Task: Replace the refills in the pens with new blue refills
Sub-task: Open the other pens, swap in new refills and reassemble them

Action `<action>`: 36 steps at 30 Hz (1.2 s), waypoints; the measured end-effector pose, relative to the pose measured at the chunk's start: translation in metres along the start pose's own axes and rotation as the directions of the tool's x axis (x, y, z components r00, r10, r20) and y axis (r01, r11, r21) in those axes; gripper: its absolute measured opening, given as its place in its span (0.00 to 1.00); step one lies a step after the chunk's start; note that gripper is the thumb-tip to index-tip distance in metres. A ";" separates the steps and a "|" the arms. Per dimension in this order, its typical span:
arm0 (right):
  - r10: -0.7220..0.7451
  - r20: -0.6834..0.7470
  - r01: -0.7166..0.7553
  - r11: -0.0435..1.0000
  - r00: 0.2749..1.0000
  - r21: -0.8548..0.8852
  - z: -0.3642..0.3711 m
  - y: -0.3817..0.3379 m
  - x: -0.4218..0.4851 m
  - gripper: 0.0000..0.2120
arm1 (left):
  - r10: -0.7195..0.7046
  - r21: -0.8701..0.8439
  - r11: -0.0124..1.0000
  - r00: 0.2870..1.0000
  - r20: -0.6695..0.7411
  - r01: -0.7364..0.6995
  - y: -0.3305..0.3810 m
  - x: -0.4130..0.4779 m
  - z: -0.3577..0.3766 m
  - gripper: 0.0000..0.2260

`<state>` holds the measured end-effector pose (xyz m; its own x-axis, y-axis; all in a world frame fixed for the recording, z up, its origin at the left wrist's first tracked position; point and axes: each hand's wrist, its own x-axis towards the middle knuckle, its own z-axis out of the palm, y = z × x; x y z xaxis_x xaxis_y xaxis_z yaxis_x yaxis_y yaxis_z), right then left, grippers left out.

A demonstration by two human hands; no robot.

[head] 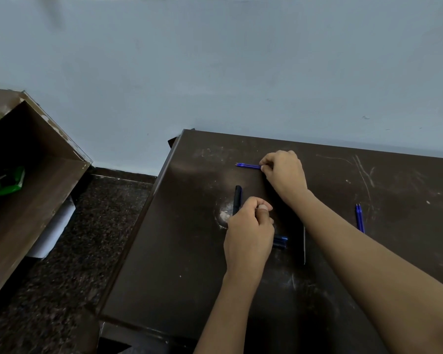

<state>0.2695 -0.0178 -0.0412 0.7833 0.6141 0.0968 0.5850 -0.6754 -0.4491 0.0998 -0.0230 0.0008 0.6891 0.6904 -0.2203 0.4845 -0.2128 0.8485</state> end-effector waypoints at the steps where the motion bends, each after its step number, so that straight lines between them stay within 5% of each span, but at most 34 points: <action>1: -0.004 -0.003 0.004 1.000 1.000 0.001 0.000 0.000 0.000 0.09 | 0.001 -0.002 1.000 1.000 0.002 -0.001 0.000 0.000 0.000 0.08; 11: -0.018 -0.123 0.030 0.995 0.992 0.095 -0.004 0.000 -0.015 0.09 | 0.007 -0.011 1.000 1.000 -0.017 -0.007 -0.001 0.000 0.002 0.08; 22: 0.307 -0.294 -0.245 0.942 0.905 0.231 -0.043 0.026 -0.107 0.07 | 0.053 0.017 0.998 0.999 0.011 -0.053 0.004 -0.005 0.008 0.09; 29: 0.625 -0.131 -0.618 0.780 0.769 0.093 -0.081 0.079 -0.148 0.15 | 0.083 -0.116 0.990 0.996 0.021 -0.080 0.027 -0.012 0.011 0.11; 36: 0.684 -0.010 -0.680 0.726 0.729 0.107 -0.079 0.090 -0.159 0.13 | 0.141 -0.056 0.989 0.985 0.100 -0.136 0.025 -0.014 0.024 0.12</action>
<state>0.2140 -0.2082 -0.0264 0.9736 -0.0187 -0.2274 -0.1302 -0.8640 -0.4863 0.1152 -0.0549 0.0132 0.8006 0.5813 -0.1456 0.3554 -0.2651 0.8963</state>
